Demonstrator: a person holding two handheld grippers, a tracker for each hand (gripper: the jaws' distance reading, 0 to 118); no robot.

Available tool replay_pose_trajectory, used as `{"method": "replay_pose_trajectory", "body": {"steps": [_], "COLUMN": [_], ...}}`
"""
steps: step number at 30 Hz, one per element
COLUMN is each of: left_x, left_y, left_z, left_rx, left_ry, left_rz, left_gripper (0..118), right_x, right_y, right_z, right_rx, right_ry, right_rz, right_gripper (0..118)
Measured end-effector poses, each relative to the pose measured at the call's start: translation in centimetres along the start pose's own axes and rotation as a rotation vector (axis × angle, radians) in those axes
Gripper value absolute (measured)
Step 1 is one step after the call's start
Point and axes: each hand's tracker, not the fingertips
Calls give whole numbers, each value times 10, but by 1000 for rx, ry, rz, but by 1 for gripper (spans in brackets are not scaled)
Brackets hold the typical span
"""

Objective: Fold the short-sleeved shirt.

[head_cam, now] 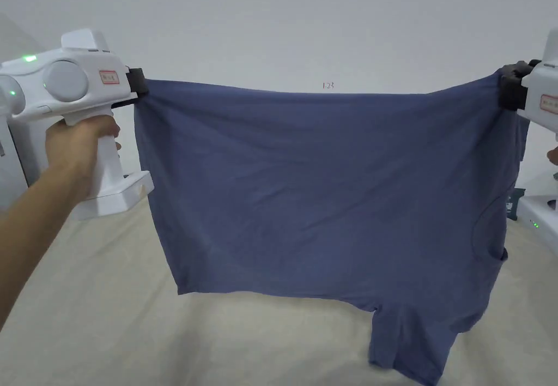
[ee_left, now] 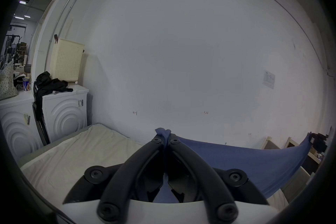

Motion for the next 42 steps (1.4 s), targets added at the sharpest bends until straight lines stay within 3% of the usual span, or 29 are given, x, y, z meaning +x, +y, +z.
{"method": "replay_pose_trajectory", "body": {"steps": [8,14,31,42], "left_x": [-35,-55,-37,-45], "left_y": [-108,-200,-348,-427], "left_z": [-42,-17,198,280], "left_rx": [-158,-281,-529,-707], "left_ry": [35,38,71,169], "left_rz": [9,48,11,0], "left_gripper": [3,3,3,3], "right_x": [-17,-26,-16,-16], "right_y": [-106,-190,-309,-387], "right_z": [-23,-5,216,323], "right_rx": [-158,-295,-505,-704], "right_ry": [37,86,192,194], "right_rz": [-15,-70,-257,-322], "right_gripper": [5,5,5,5]}}
